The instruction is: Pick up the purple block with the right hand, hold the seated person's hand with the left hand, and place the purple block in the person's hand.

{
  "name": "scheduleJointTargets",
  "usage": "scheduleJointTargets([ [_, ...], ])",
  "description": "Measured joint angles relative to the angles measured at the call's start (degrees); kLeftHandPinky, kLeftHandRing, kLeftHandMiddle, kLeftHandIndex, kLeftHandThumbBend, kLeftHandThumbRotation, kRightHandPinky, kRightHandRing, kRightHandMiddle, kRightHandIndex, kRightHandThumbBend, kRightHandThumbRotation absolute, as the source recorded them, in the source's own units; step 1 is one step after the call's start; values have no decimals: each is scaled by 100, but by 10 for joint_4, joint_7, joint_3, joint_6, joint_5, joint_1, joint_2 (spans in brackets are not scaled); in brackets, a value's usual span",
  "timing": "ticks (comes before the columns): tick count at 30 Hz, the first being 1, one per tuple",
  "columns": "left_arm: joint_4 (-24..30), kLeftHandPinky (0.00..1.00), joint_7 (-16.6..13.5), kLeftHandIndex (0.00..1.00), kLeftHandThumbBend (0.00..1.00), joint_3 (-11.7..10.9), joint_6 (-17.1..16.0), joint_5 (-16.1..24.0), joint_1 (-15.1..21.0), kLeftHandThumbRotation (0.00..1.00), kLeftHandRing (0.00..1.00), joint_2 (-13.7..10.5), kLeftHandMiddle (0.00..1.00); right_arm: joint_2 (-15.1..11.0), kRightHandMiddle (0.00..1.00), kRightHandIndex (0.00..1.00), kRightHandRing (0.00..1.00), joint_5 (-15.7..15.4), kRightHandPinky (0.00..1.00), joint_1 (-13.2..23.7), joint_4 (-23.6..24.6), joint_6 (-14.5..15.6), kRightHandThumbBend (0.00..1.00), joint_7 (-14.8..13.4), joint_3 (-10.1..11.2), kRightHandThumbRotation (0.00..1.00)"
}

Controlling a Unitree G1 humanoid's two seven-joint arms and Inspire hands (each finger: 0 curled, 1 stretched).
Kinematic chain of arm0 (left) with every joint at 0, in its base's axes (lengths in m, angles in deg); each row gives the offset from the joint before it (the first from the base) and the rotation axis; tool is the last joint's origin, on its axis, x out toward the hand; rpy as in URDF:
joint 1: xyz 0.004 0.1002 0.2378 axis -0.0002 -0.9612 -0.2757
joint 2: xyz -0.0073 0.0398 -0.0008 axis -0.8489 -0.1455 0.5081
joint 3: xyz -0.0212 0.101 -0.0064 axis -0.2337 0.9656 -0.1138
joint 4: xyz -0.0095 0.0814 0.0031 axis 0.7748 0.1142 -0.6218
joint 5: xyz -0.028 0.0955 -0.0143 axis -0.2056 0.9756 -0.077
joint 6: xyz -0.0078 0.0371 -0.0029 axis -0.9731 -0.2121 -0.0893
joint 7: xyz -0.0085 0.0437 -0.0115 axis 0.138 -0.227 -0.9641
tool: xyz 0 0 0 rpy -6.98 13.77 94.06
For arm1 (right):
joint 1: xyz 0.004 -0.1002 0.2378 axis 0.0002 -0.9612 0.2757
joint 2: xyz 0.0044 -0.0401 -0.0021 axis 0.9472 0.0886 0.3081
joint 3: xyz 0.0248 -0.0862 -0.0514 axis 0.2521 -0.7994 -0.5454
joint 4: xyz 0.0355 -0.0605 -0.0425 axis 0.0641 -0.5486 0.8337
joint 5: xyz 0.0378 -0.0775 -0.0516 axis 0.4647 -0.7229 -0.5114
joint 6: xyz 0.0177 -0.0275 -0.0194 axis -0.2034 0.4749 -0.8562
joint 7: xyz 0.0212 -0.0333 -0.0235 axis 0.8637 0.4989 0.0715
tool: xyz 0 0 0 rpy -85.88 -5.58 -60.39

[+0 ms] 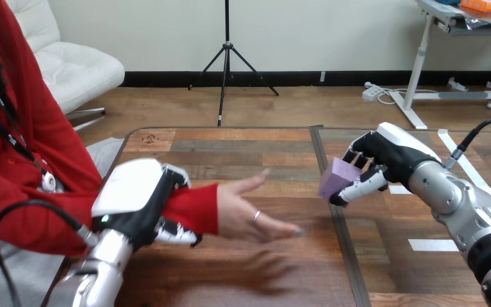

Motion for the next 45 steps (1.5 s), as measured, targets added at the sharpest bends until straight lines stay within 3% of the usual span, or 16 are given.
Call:
scheduleJointTargets([
  [20, -16, 28, 0, 39, 79, 0, 0, -1, 60, 0, 33, 25, 39, 8, 40, 47, 32, 3, 26, -1, 85, -5, 68, 15, 0, 0],
  [45, -17, 26, -1, 39, 78, 0, 0, -3, 107, 0, 32, 33, 38, 24, 39, 46, 31, 13, 25, -1, 203, -5, 68, 33, 1, 0],
])
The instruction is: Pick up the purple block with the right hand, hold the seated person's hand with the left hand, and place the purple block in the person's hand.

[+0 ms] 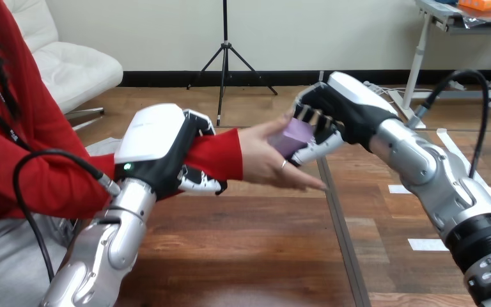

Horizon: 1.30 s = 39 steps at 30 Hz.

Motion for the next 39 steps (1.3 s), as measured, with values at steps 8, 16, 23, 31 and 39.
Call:
scheduleJointTargets([
  [8, 0, 26, -1, 39, 78, 0, 0, -1, 11, 0, 32, 1, 38, 4, 39, 46, 32, 1, 26, 0, 25, 0, 68, 4, 1, 0],
  [16, -1, 26, -7, 39, 79, 0, -1, -7, 12, 0, 32, 1, 38, 2, 40, 45, 33, 1, 27, 0, 49, 0, 69, 12, 3, 0],
  [23, -1, 26, -11, 39, 78, 0, -1, -9, 13, 0, 32, 1, 38, 2, 40, 45, 32, 1, 26, -1, 65, 0, 70, 19, 3, 0],
  [31, -1, 25, -11, 39, 79, 0, -1, -9, 15, 0, 31, 0, 38, 1, 39, 45, 31, 3, 26, -5, 84, 6, 70, 29, 7, 0],
  [39, -1, 26, -11, 39, 79, 0, -1, -9, 16, 0, 32, 0, 38, 2, 38, 44, 31, 8, 25, -11, 99, 22, 70, 37, 10, 0],
])
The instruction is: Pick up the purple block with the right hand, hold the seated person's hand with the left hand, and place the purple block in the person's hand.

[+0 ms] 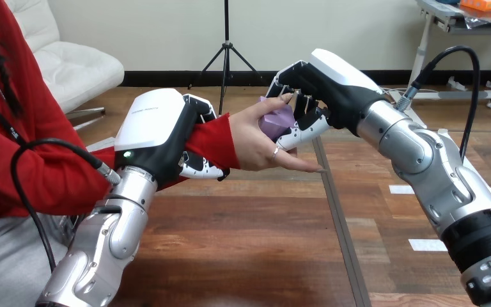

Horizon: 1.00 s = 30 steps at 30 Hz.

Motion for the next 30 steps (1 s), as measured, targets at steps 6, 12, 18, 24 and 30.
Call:
scheduleJointTargets([
  [6, 0, 27, -1, 40, 79, 0, 0, 0, 0, 0, 33, 0, 39, 1, 38, 44, 30, 1, 24, -4, 4, 9, 70, 4, 4, 0],
  [12, 0, 28, -1, 40, 80, 0, -1, 0, 0, 0, 33, 0, 39, 1, 38, 44, 30, 2, 24, -6, 5, 12, 70, 5, 6, 0],
  [18, 0, 28, -1, 41, 83, 0, -2, 0, 0, 0, 34, 0, 40, 2, 39, 44, 32, 2, 26, -7, 7, 16, 70, 8, 7, 0],
  [24, 0, 34, -1, 49, 84, 0, -3, 1, 0, 9, 43, -3, 50, 1, 45, 47, 40, 3, 33, -7, 12, 19, 71, 14, 7, 0],
  [30, 1, 41, 8, 56, 88, 0, -11, 2, 3, 23, 54, -9, 59, 1, 51, 52, 47, 4, 40, -7, 14, 23, 69, 23, 7, 9],
])
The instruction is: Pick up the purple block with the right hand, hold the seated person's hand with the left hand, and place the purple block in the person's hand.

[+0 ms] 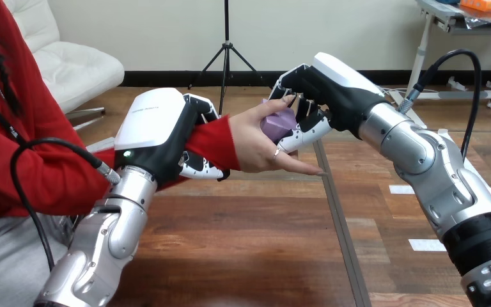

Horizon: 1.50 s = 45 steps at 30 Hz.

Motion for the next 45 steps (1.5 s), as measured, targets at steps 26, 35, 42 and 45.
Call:
scheduleJointTargets([
  [26, 30, 57, 64, 72, 100, -5, -43, -50, 2, 62, 68, -25, 71, -14, 62, 62, 59, 6, 53, -10, 1, 2, 64, 22, 3, 86],
  [35, 48, 60, 96, 73, 100, -8, -46, -68, 2, 66, 69, -25, 72, -16, 64, 66, 62, 8, 59, -25, 1, 0, 65, 22, 4, 98],
  [42, 50, 60, 105, 73, 100, -13, -46, -72, 2, 70, 69, -25, 72, -17, 64, 67, 63, 9, 61, -37, 1, -1, 64, 22, 4, 100],
  [45, 51, 60, 108, 73, 100, -14, -46, -73, 2, 72, 69, -25, 72, -17, 64, 66, 62, 9, 61, -41, 1, -1, 63, 22, 4, 100],
])
